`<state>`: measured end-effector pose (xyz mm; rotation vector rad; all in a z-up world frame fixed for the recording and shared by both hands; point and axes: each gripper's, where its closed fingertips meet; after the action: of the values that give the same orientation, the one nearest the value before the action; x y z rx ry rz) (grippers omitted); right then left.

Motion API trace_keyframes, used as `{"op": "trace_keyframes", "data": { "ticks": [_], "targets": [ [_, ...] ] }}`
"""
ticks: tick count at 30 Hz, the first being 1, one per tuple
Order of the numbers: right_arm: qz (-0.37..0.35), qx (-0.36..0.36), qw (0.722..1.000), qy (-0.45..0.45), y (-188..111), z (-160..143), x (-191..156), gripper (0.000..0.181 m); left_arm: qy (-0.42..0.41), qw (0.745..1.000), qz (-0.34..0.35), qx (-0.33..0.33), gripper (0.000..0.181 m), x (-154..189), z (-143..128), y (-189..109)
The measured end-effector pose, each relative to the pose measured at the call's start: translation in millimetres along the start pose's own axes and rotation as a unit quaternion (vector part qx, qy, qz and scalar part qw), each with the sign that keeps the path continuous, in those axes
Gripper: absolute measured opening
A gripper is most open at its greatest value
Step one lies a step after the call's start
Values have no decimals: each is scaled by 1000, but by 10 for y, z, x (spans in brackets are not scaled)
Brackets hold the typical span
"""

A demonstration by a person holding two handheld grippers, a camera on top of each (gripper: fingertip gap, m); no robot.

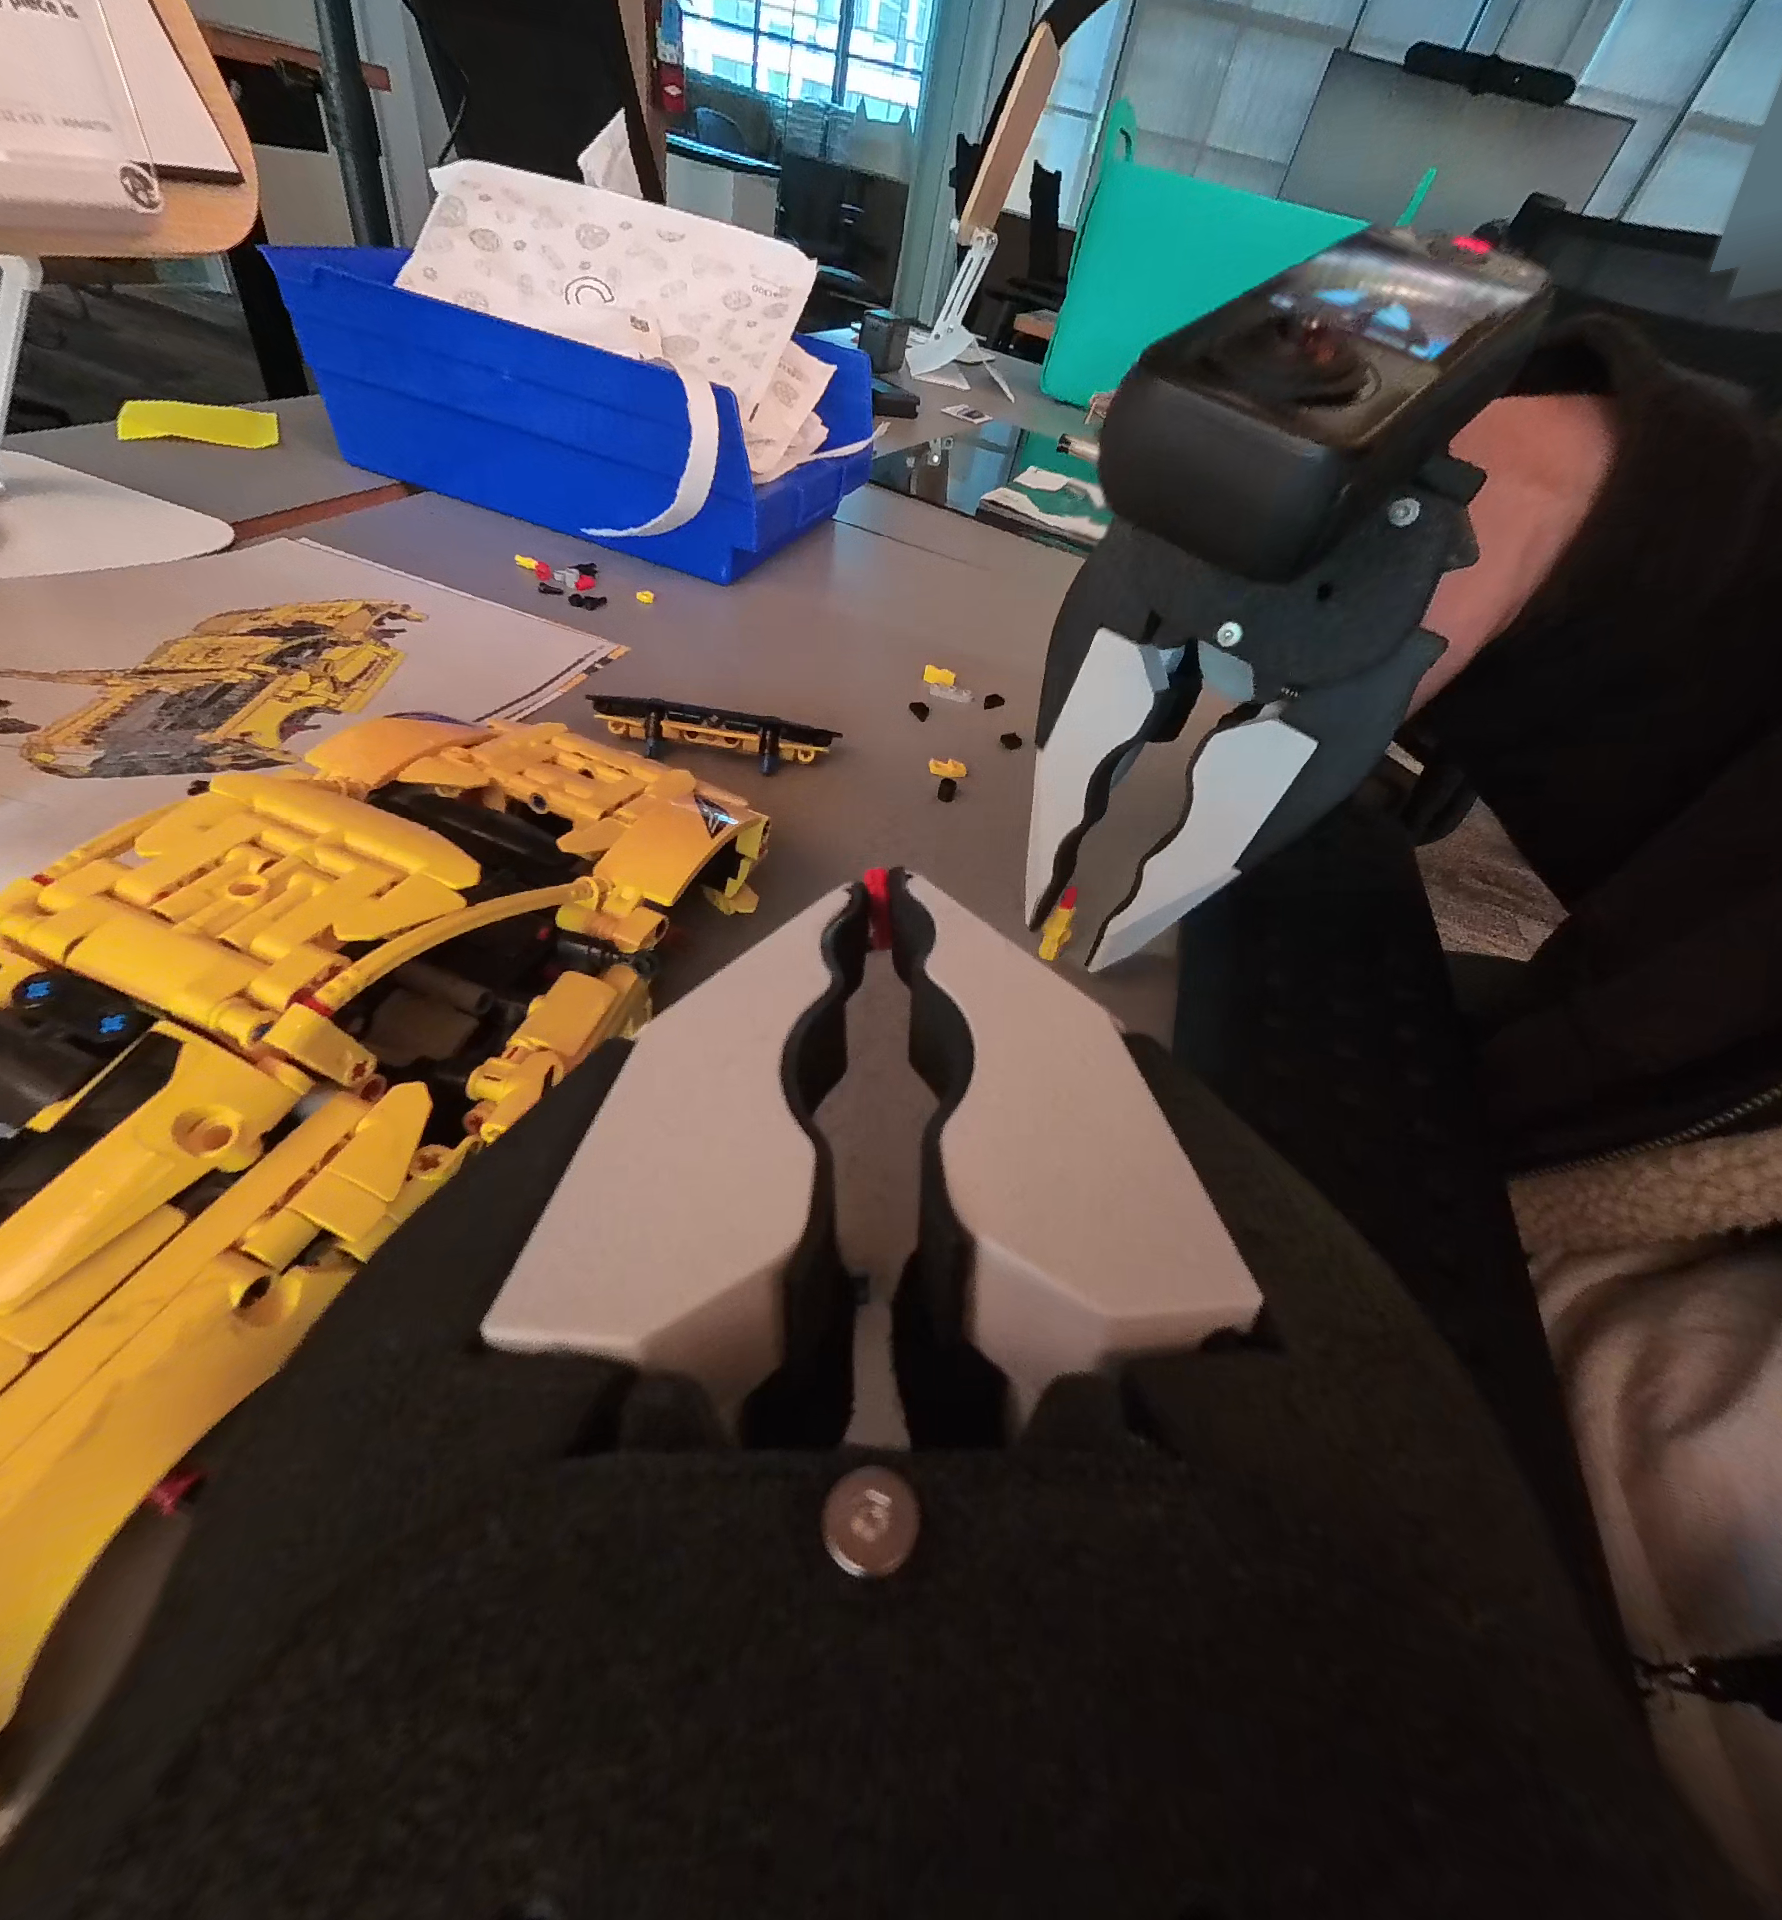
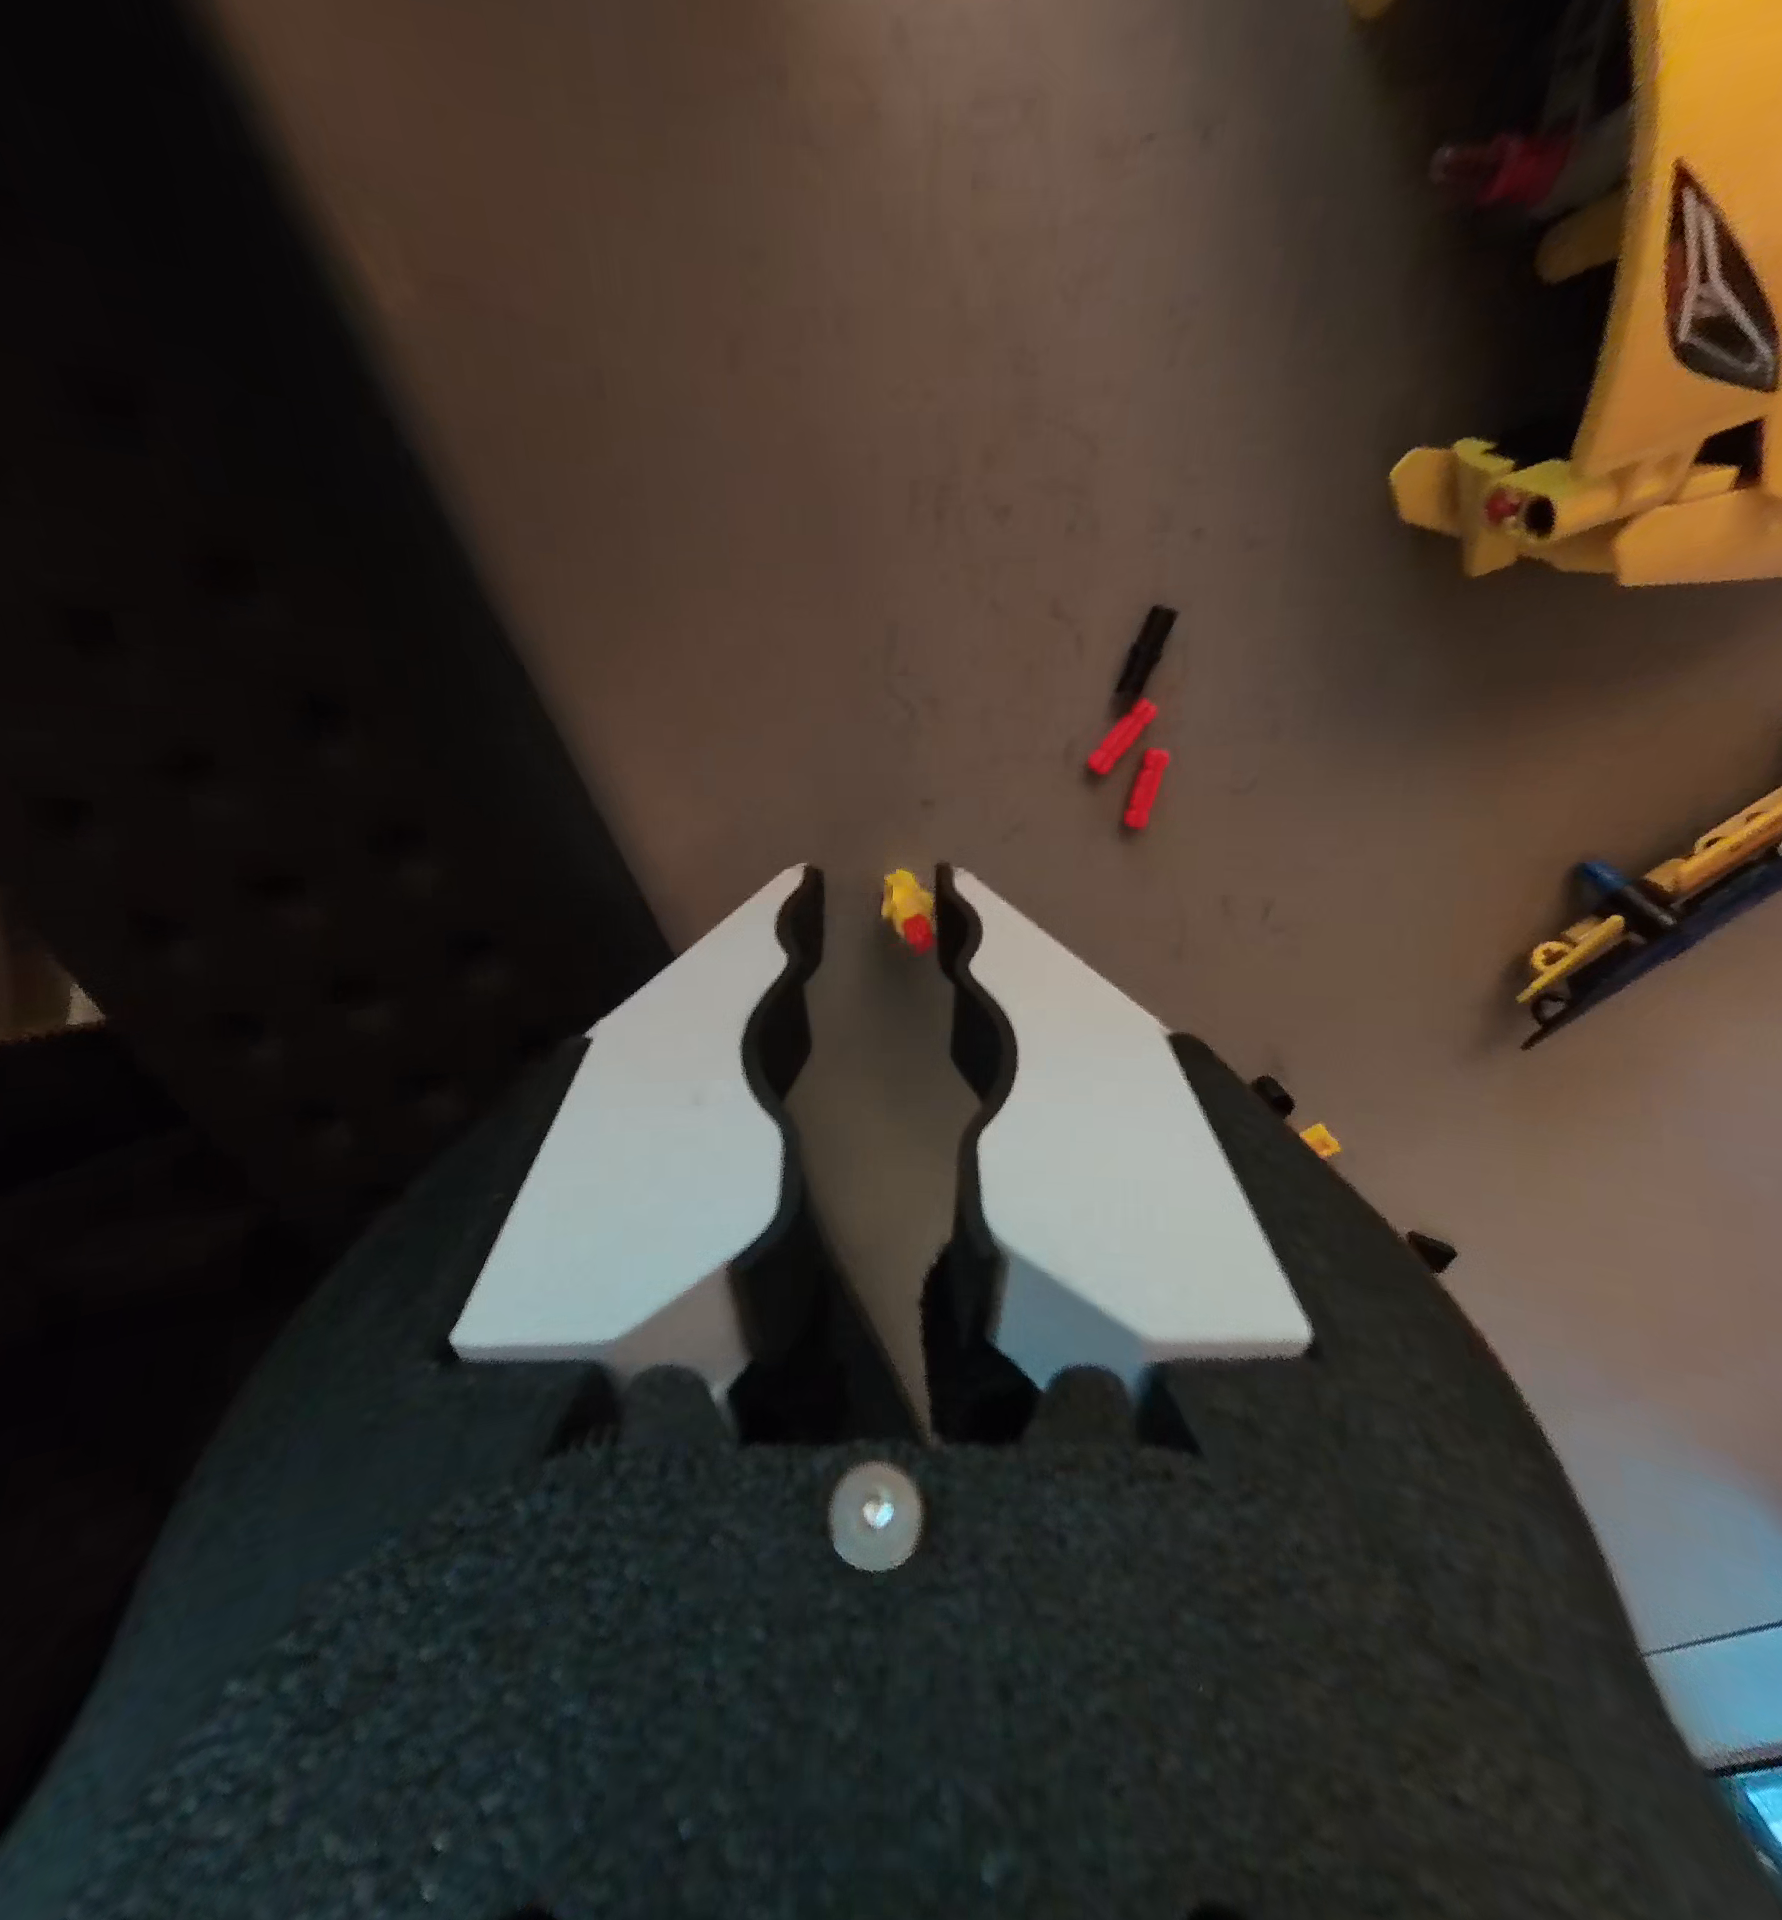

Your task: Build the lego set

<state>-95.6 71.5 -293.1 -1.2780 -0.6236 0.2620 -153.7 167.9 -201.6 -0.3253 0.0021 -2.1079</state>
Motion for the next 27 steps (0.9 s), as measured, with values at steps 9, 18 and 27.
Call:
{"op": "trace_keyframes", "data": {
  "ticks": [9, 18, 27],
  "targets": [
    [-27, 263, 963, 46, -416, 721, 194, 25, -59, 993, -53, 83, 3, 80, 204, -77],
    [-121, 570, 806, 109, -962, 1496, 266, 36, -227, 925, -170, 252, 3, 58, 509, -320],
    [-173, 608, 771, 78, -1132, 1741, 234, 36, -288, 883, -210, 306, 3, 19, 562, -399]
  ]
}}
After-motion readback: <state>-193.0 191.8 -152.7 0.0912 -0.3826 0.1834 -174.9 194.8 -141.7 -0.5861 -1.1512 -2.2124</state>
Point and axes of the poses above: each gripper's, where its closed fingertips meet, y out along the fingers, z out of its top, x = y × z across the jaws, and after that the axes turned 14 degrees about -z, right-handed
